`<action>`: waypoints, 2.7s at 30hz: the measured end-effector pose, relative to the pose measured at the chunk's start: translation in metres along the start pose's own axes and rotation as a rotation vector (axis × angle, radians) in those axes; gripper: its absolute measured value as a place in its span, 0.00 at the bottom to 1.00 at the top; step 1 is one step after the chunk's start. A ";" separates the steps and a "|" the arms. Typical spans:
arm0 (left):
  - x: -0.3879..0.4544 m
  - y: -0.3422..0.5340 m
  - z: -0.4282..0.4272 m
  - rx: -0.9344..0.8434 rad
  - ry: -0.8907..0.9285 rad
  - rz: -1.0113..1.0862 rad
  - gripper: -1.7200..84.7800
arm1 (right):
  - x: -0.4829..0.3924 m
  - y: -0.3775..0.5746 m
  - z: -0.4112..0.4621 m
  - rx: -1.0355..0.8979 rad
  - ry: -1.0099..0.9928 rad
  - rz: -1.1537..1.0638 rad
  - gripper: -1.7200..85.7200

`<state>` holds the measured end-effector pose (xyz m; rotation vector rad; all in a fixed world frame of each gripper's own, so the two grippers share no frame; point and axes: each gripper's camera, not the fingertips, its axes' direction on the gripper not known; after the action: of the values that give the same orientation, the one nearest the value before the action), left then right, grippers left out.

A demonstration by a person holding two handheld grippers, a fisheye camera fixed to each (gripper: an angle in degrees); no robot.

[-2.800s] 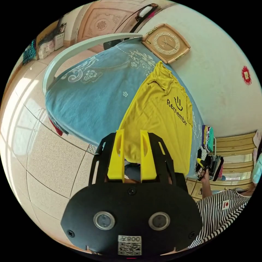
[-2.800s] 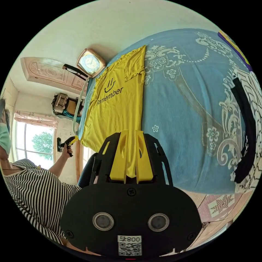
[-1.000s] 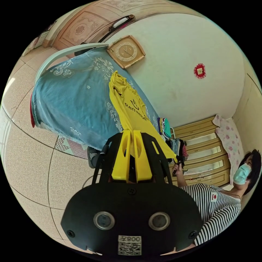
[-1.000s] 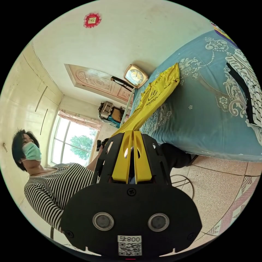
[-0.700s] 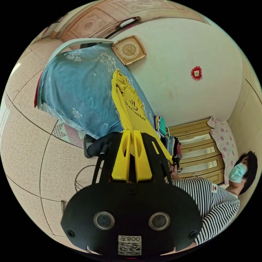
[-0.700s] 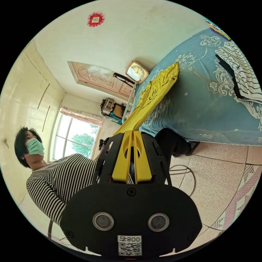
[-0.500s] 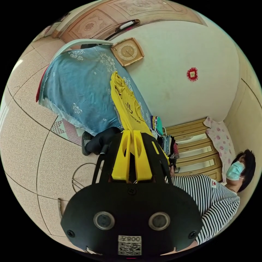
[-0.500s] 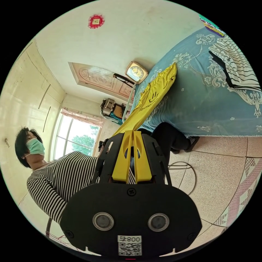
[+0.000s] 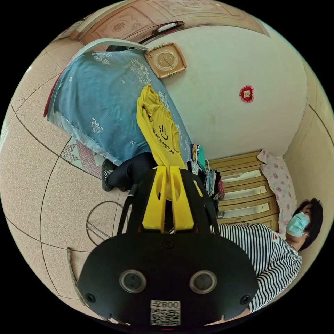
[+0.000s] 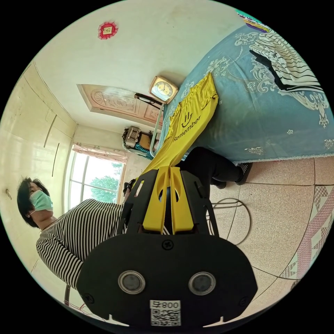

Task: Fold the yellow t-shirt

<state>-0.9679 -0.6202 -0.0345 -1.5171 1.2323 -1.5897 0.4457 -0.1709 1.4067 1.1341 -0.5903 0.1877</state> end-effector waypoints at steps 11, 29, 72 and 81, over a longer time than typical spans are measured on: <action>0.008 -0.050 0.024 0.014 0.037 -0.020 0.04 | -0.004 -0.034 -0.010 0.049 -0.022 0.006 0.02; 0.050 -0.277 0.105 0.026 0.063 0.036 0.04 | -0.036 -0.224 -0.008 0.091 -0.050 -0.013 0.02; 0.005 -0.886 0.412 0.027 -0.089 0.030 0.04 | -0.050 -0.845 0.118 0.011 0.079 0.036 0.02; -0.021 -0.953 0.474 0.016 -0.193 -0.013 0.05 | -0.049 -0.907 0.152 -0.024 0.129 0.107 0.02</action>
<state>-0.3443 -0.3392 0.7820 -1.6293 1.1014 -1.4201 0.7425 -0.6860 0.7029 1.0593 -0.5372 0.3423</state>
